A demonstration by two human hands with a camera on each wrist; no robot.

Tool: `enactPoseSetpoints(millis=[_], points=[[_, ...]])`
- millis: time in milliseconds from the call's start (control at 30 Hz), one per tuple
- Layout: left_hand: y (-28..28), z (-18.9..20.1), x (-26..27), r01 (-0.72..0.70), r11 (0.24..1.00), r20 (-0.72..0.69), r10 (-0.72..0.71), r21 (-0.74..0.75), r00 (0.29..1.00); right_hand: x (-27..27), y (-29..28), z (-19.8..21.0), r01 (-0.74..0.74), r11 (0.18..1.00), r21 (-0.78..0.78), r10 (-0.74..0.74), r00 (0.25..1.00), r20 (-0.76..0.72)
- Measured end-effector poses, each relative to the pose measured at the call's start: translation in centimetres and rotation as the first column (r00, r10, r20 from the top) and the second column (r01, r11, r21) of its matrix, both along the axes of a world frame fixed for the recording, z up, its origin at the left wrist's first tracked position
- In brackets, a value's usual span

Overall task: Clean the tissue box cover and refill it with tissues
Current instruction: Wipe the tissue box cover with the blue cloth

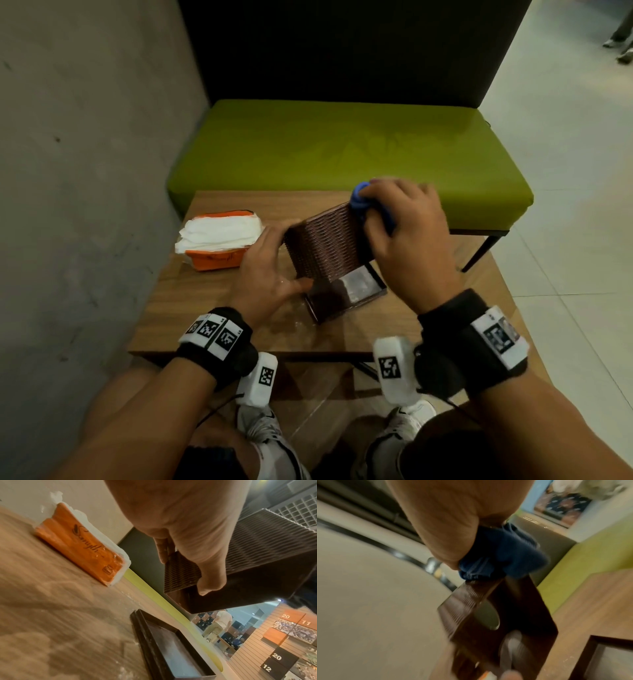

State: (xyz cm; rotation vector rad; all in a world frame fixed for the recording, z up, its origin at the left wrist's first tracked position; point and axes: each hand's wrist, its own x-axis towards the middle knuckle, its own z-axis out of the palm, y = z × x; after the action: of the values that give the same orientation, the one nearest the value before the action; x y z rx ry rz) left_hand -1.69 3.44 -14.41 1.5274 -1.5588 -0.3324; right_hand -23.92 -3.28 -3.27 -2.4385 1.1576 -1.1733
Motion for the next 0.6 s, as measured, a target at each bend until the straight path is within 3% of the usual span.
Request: enactPoseSetpoints(millis=[200,367,433,600], points=[[-0.6,1.0,-1.7,0.011,0.999,-0.087,-0.006,0.051,0.996,2.4,5.4,-0.2,-0.233,0.96,-0.157,0.181,0.94,-0.29],[-0.3,-0.3,0.1,0.063,0.998,-0.028,-0.063,-0.013,0.998,-0.9,0.0,-0.5,-0.022,0.998,-0.056,0.018,0.998,-0.068],[-0.6,-0.3,-0.1,0.072,0.997,-0.018,-0.072,0.0,0.997,-1.0,-0.1,-0.6,0.016,0.999,-0.037,-0.018,0.998,-0.06],[-0.7,0.3,-1.4,0.06,0.998,-0.05,-0.061,-0.015,0.997,2.3,5.2,-0.2,-0.189,0.975,-0.116,0.155,0.955,-0.252]])
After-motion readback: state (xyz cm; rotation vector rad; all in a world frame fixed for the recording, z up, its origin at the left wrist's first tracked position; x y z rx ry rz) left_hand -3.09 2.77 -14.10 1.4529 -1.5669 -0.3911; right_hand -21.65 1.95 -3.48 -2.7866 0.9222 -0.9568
